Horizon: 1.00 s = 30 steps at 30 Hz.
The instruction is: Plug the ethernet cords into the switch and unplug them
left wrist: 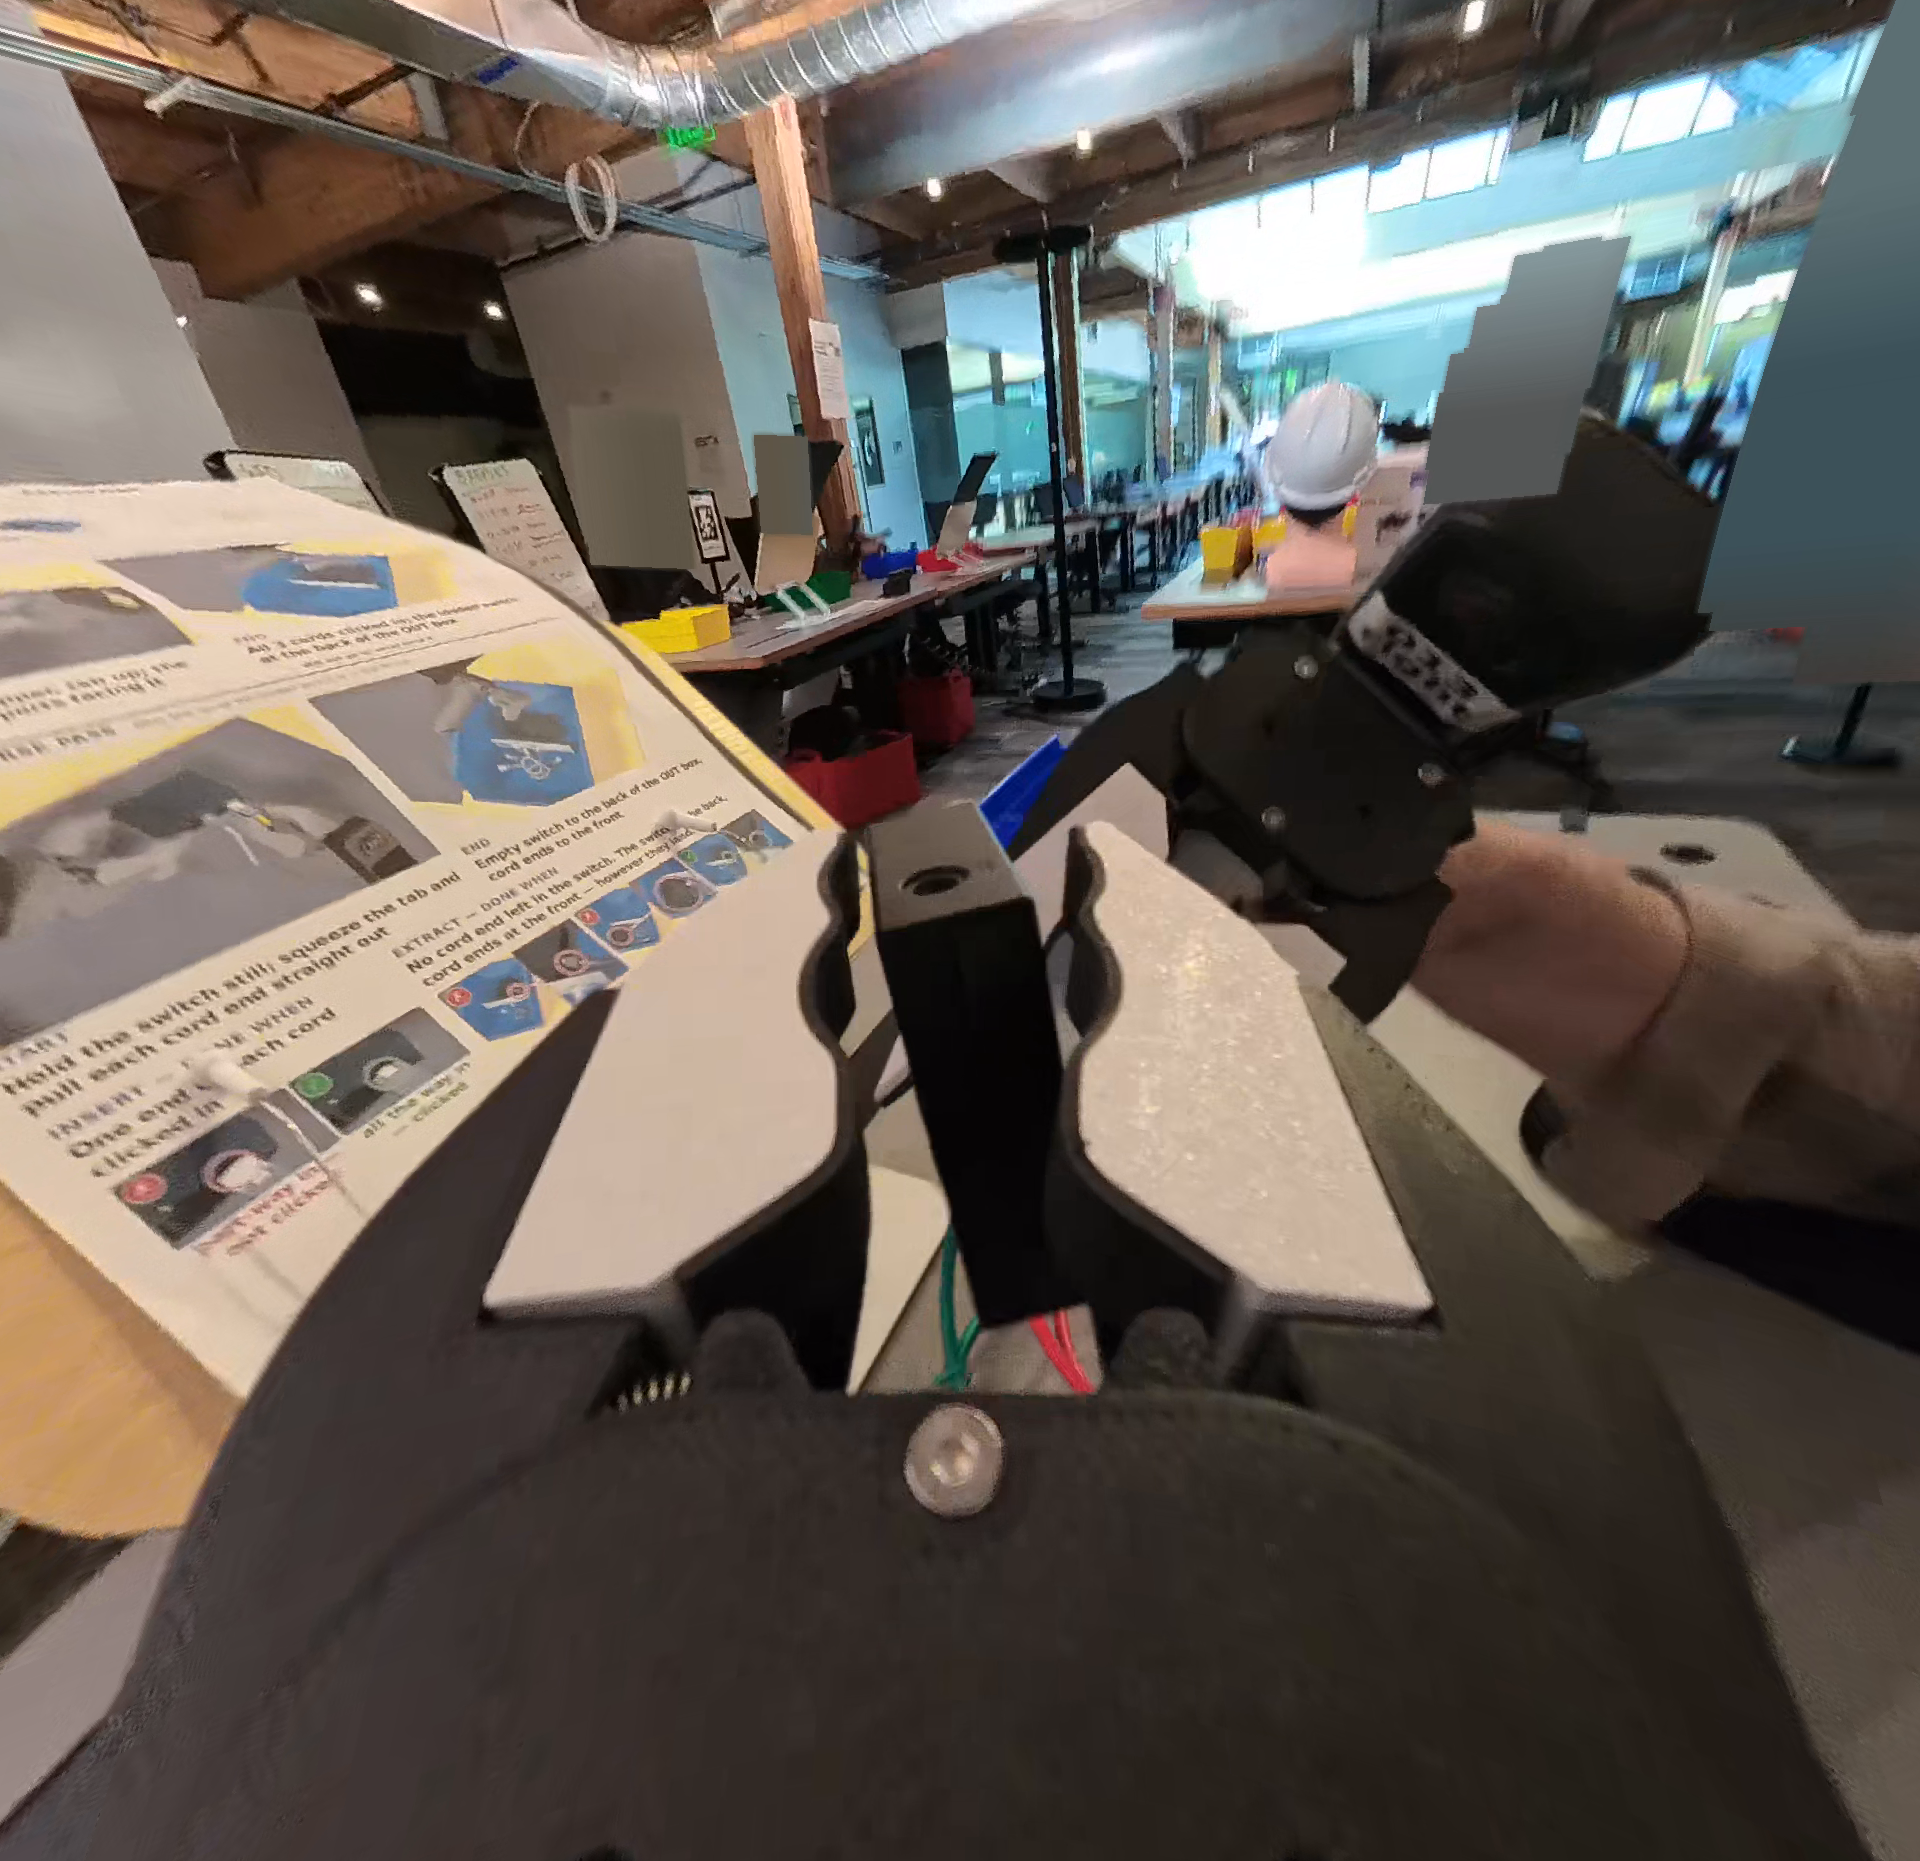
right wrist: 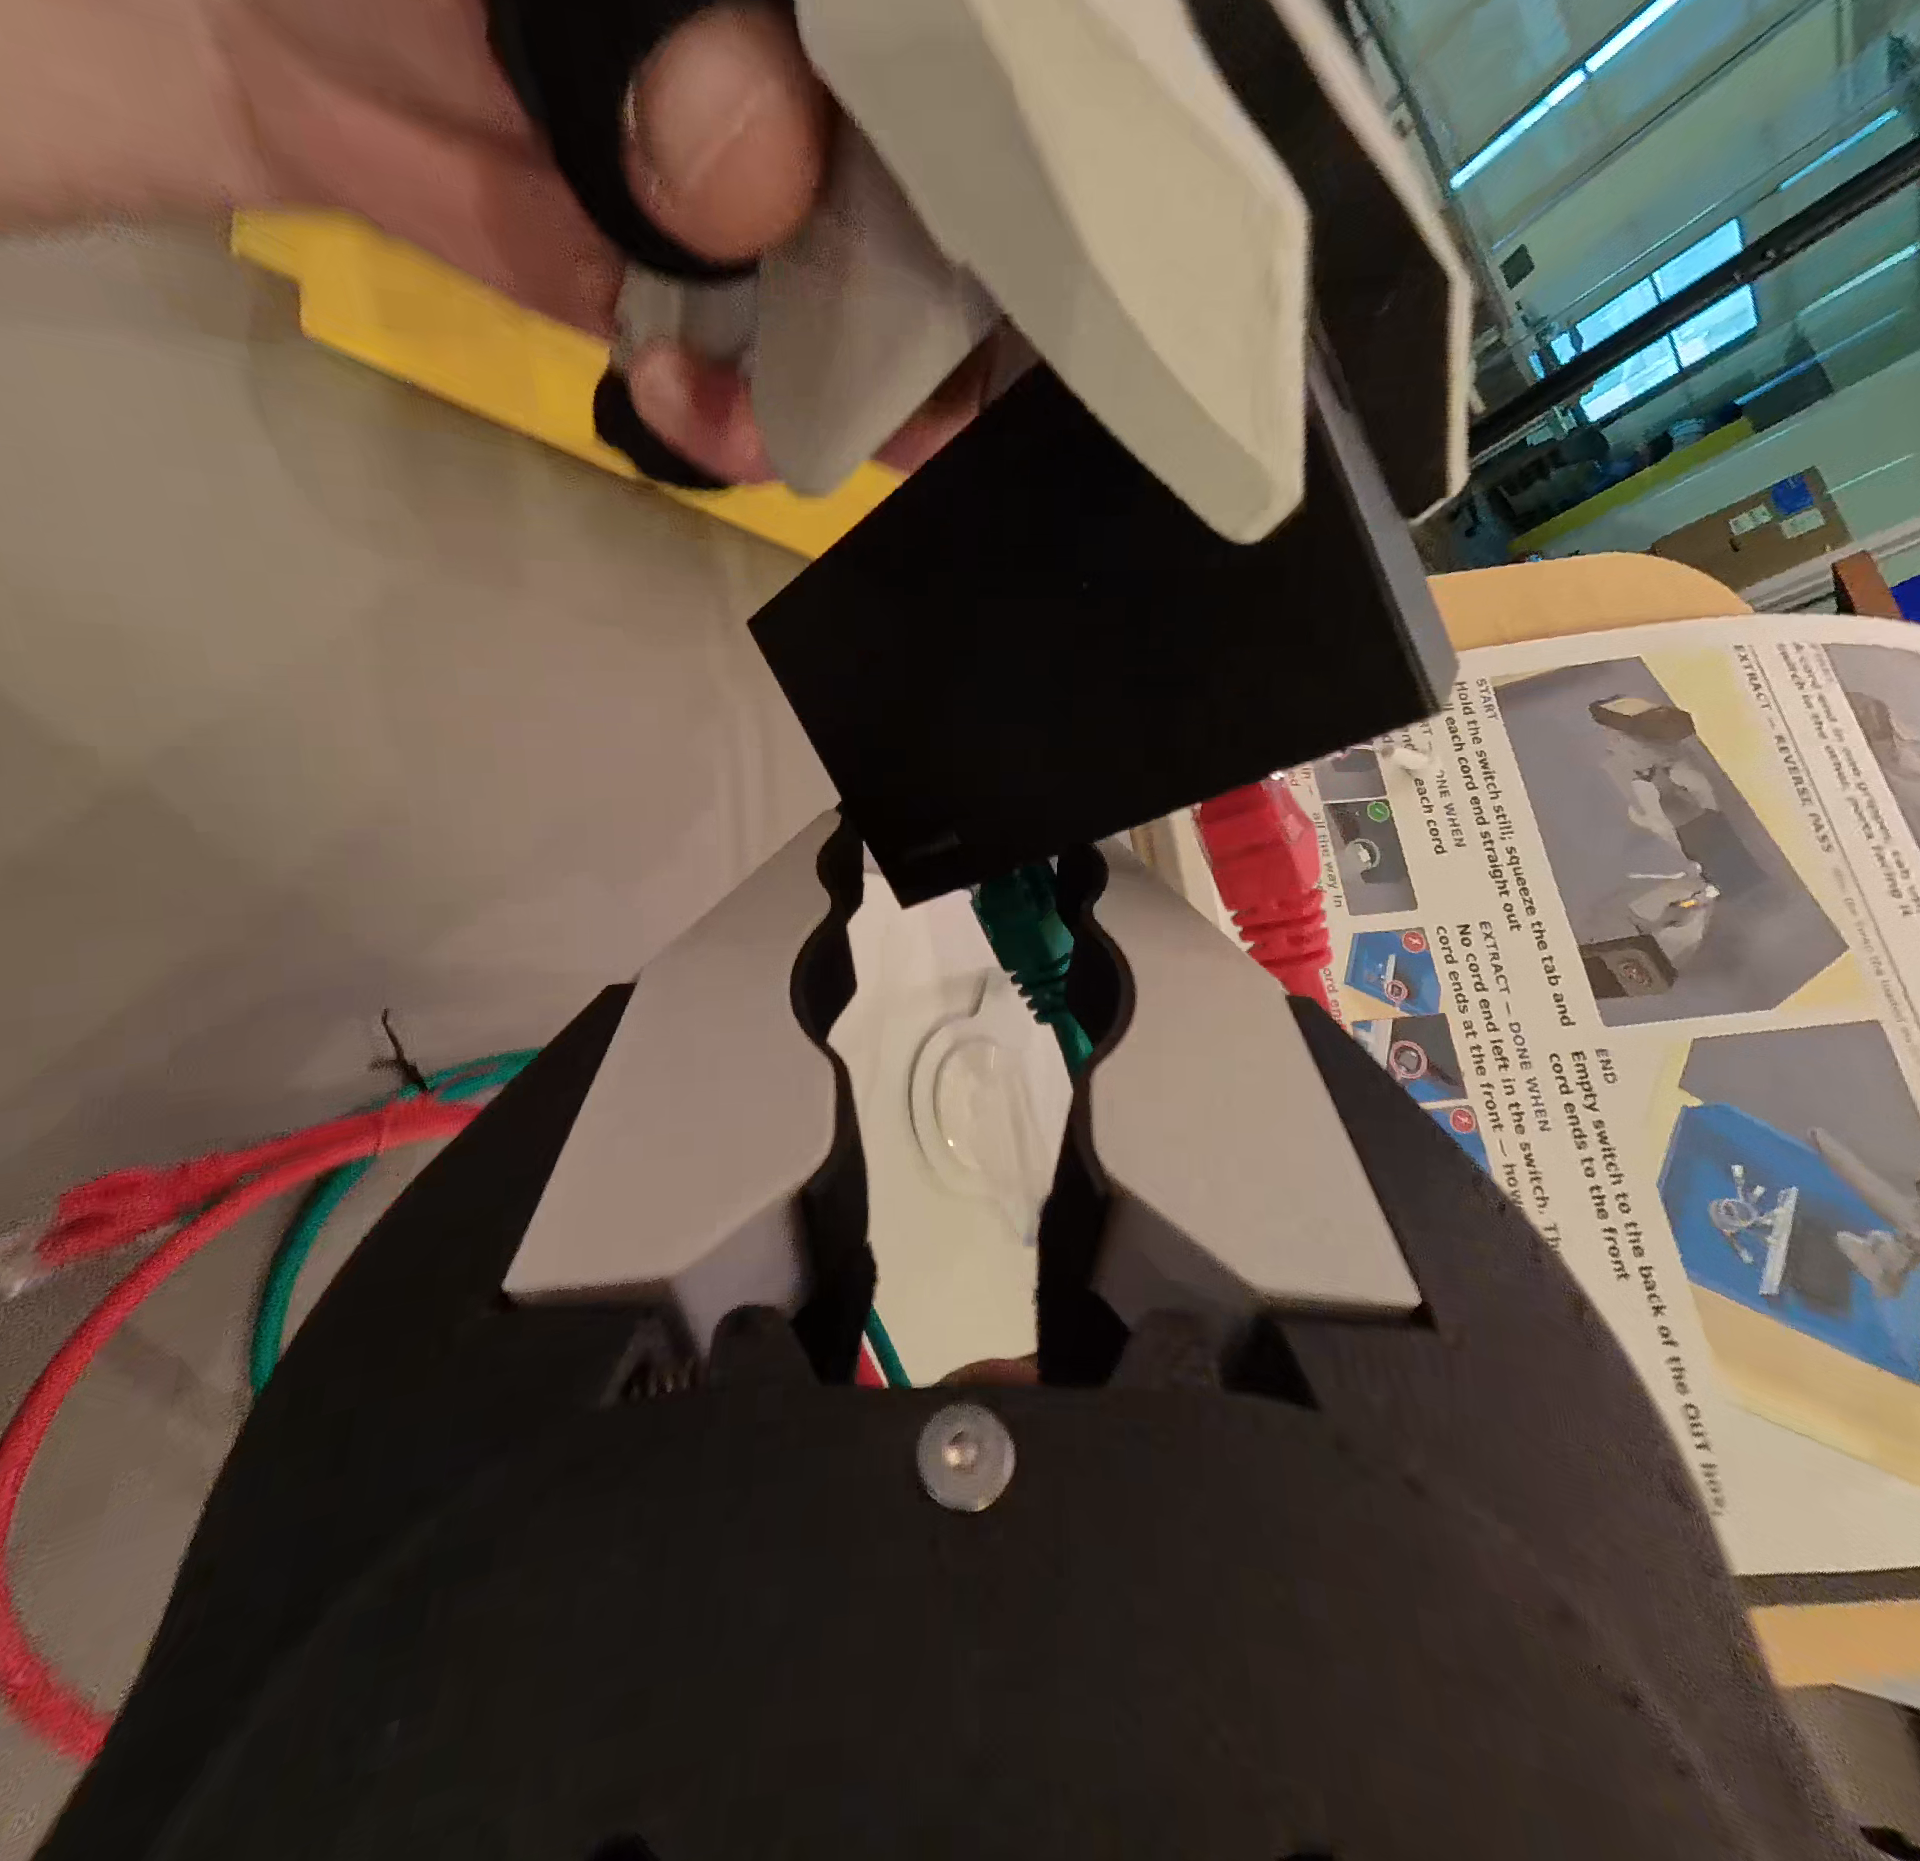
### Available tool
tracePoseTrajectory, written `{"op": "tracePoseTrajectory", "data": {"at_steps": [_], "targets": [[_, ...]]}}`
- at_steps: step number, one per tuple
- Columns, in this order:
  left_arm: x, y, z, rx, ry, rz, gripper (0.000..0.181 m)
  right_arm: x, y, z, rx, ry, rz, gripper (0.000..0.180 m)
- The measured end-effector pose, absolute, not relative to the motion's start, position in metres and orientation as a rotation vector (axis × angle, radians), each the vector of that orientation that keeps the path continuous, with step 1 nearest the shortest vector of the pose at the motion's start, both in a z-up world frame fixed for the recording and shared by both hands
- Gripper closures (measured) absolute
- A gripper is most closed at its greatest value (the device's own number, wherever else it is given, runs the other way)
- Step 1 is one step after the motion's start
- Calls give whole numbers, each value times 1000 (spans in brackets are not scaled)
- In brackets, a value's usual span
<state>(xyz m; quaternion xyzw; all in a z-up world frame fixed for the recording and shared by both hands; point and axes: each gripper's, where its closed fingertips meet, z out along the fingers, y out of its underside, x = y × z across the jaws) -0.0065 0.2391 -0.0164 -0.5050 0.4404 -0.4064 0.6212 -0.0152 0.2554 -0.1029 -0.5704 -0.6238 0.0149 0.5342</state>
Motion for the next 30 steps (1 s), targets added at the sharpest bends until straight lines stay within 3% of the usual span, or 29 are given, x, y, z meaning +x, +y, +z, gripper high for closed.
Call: {"op": "tracePoseTrajectory", "data": {"at_steps": [9, 16, 26, 30], "targets": [[5, 238, -74, -1486, 1322, -556, 142, 7, 252, -135, -1219, -1834, -446, 146], [10, 244, -75, -1543, 1219, -715, 152, 15, 261, -130, -1240, -1789, -486, 143], [-3, 272, -32, -1439, 674, -1147, 153, 9, 247, -87, -1299, -1590, -364, 79], [-3, 275, -23, -1394, 444, -1340, 154, 0, 266, -77, -1266, -1457, -582, 81]]}}
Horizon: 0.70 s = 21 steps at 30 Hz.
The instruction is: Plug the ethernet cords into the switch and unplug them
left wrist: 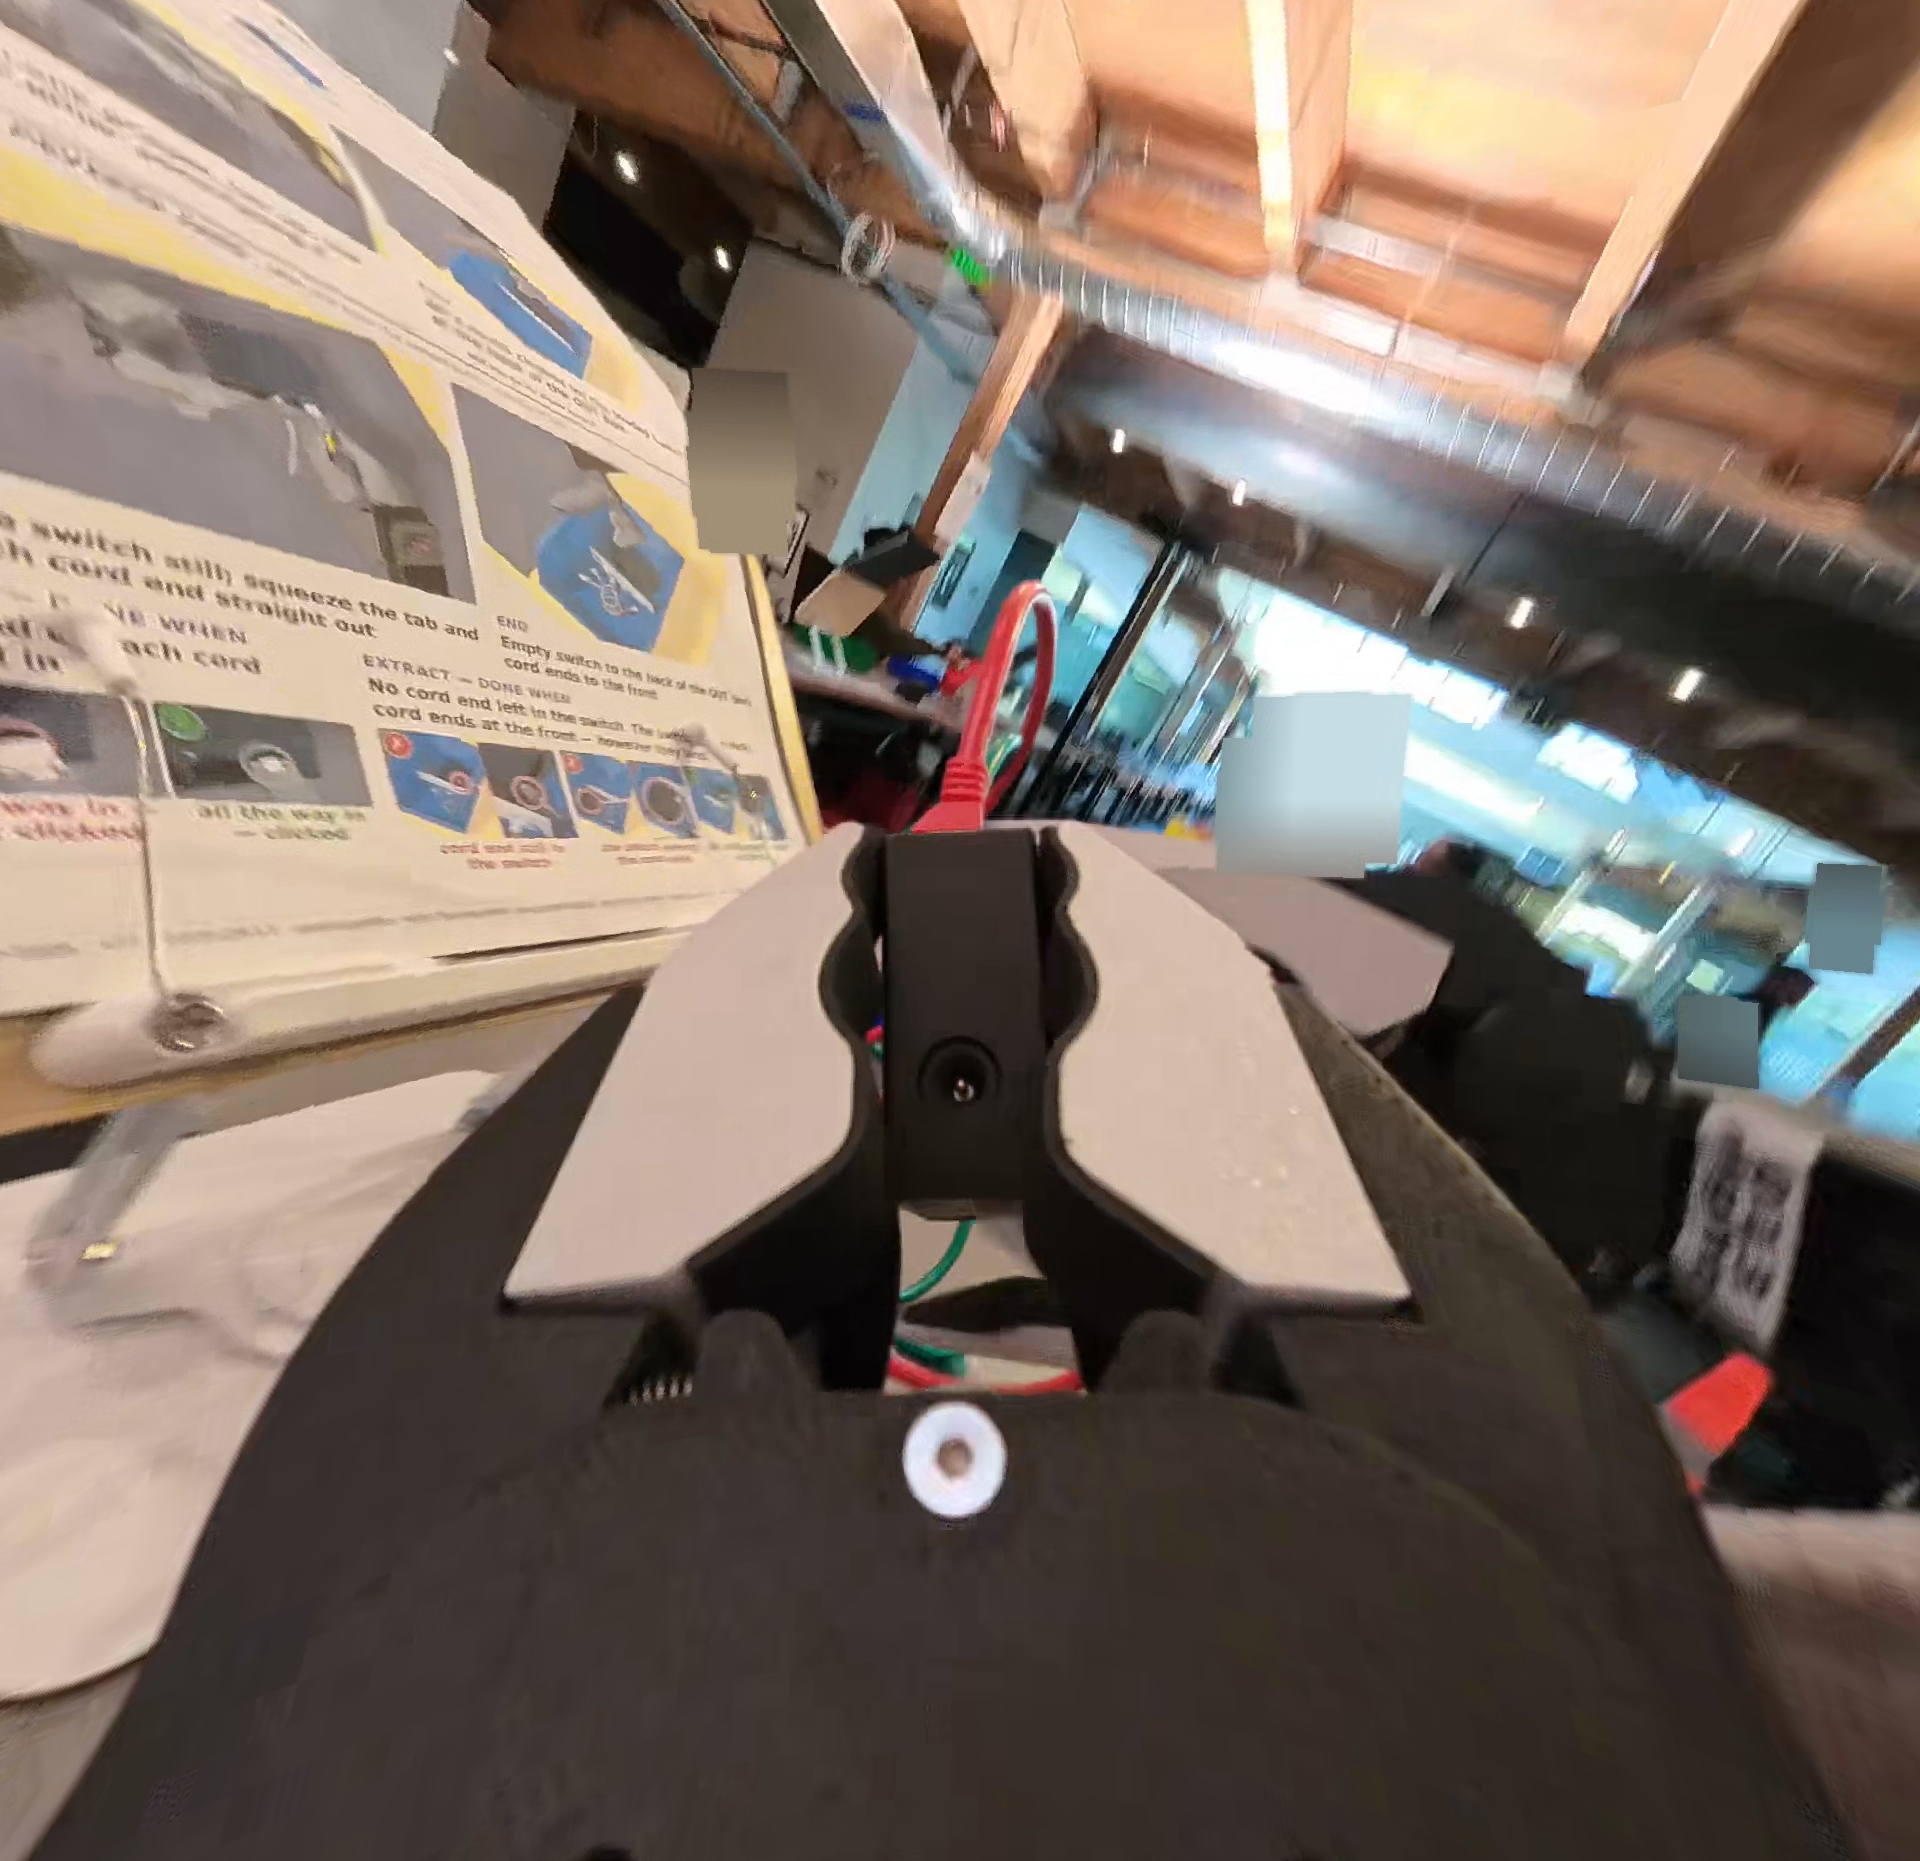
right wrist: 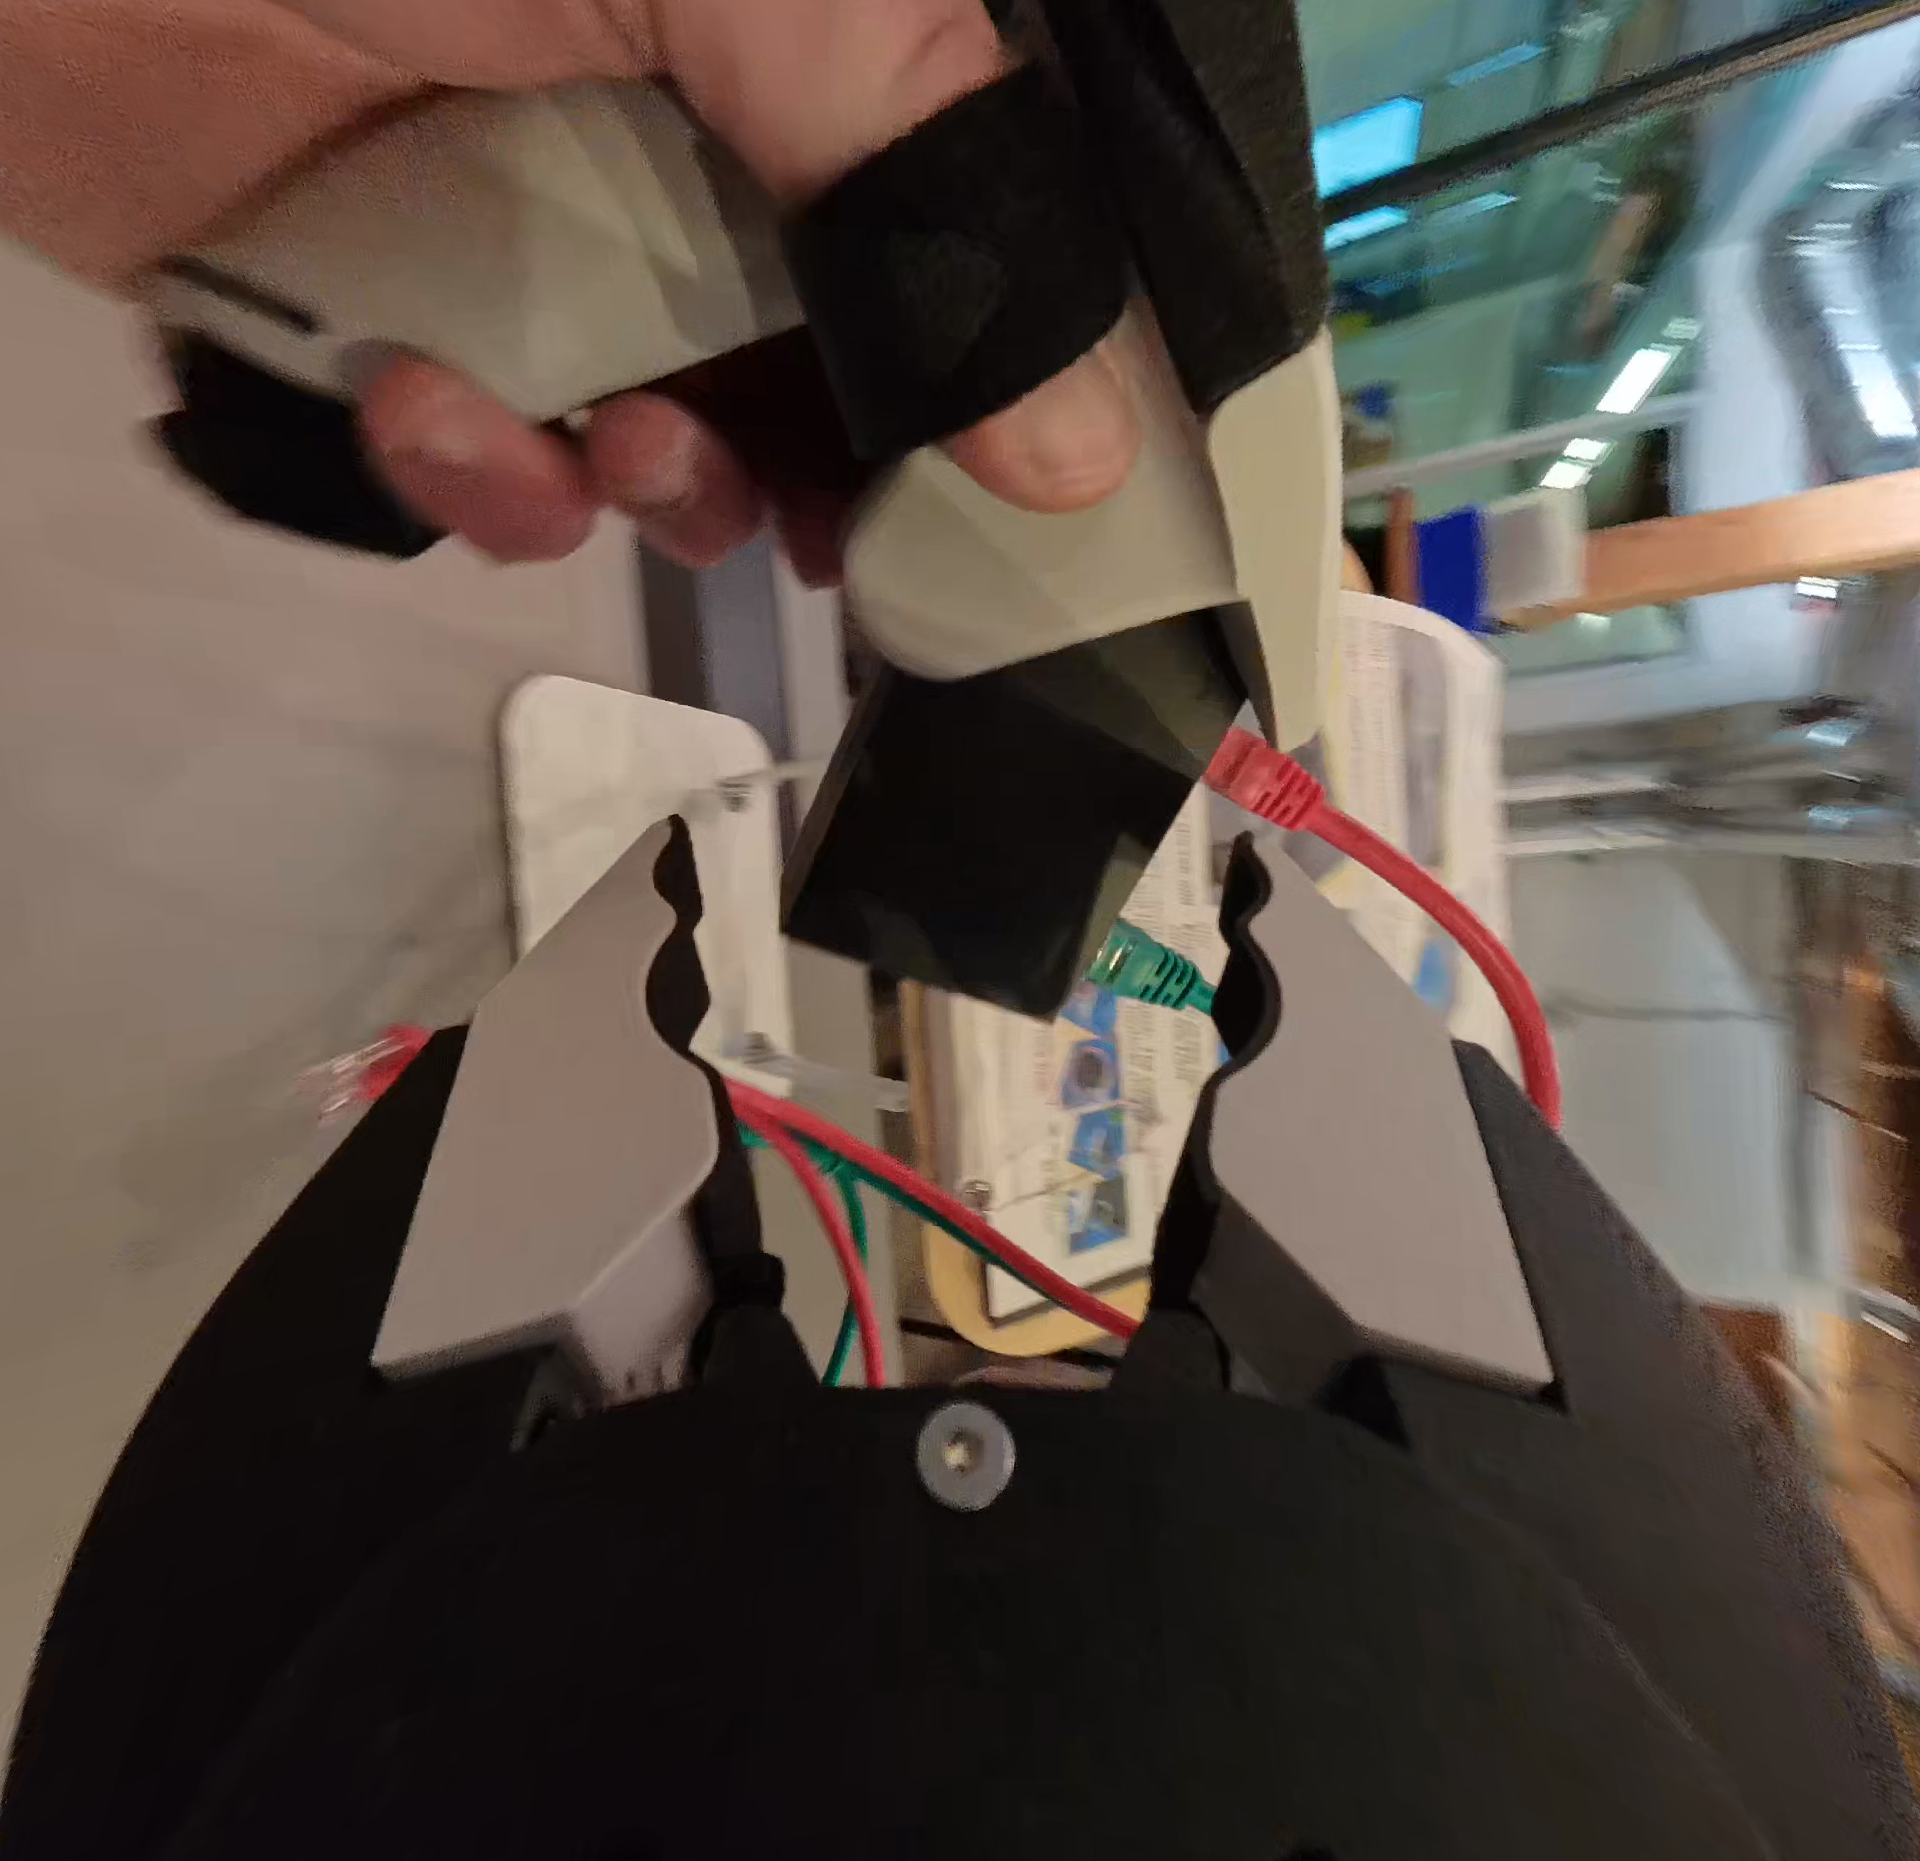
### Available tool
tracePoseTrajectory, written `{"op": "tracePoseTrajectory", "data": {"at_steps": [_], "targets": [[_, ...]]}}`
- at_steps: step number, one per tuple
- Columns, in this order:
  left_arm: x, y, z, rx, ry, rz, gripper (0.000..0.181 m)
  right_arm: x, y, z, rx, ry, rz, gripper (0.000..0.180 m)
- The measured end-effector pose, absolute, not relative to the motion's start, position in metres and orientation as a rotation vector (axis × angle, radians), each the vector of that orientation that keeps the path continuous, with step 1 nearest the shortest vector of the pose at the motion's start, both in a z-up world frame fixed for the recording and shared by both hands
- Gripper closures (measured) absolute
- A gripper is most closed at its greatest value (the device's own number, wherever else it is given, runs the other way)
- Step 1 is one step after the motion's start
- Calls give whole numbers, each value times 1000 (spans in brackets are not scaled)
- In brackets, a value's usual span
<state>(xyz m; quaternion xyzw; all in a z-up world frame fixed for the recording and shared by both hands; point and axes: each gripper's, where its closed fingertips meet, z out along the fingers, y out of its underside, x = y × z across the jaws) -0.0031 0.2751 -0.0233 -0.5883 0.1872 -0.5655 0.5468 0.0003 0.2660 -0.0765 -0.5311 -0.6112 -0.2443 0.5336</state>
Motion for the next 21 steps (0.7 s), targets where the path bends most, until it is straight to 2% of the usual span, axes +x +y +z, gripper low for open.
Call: {"op": "tracePoseTrajectory", "data": {"at_steps": [2, 4, 7, 13, 17, 21], "targets": [[-2, 274, -21, -1381, 349, -1455, 154, -2, 276, -74, -1222, -1399, -719, 90], [-6, 276, -19, -1363, 257, -1532, 153, -3, 282, -61, -1121, -1296, -810, 109], [-11, 275, -14, -1335, 211, -1580, 154, -8, 278, -47, -957, -1208, -842, 118], [-9, 268, -6, -1302, 271, -1638, 153, -5, 271, -40, -931, -1236, -766, 119], [-9, 256, 6, -1222, 416, -1606, 141, 3, 263, -40, -1002, -1305, -508, 120], [-14, 230, 31, -1043, 581, -1520, 139, 14, 248, -43, -1080, -1387, -216, 120]]}}
